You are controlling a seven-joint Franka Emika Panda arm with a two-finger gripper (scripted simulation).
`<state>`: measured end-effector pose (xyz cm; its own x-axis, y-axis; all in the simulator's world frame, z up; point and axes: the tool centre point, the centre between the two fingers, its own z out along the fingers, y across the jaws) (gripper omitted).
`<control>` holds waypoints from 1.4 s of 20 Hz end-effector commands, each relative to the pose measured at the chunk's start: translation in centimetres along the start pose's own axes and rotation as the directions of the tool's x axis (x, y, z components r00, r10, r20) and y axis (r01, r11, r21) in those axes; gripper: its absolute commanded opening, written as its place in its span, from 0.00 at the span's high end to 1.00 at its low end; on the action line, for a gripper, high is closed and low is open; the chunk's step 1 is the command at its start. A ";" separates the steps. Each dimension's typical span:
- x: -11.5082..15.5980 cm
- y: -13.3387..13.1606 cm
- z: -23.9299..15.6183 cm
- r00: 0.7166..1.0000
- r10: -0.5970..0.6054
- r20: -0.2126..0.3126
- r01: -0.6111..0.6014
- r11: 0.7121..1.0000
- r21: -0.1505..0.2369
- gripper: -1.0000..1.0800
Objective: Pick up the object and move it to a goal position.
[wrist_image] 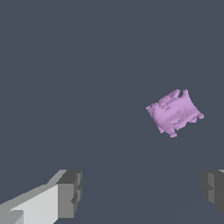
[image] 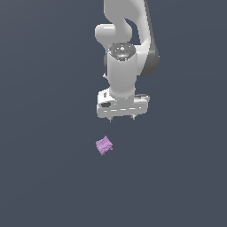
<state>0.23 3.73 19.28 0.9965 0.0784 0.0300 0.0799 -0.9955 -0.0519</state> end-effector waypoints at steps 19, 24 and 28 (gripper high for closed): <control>3.6 6.3 6.4 0.936 -0.351 0.032 0.352 0.936 -0.029 0.04; 4.2 7.9 8.2 0.901 -0.431 0.042 0.433 0.901 -0.030 0.04; 4.5 8.8 9.2 0.879 -0.475 0.048 0.476 0.879 -0.030 0.04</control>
<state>5.46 -3.92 10.16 0.8498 0.5271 0.0041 0.5271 -0.8498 -0.0024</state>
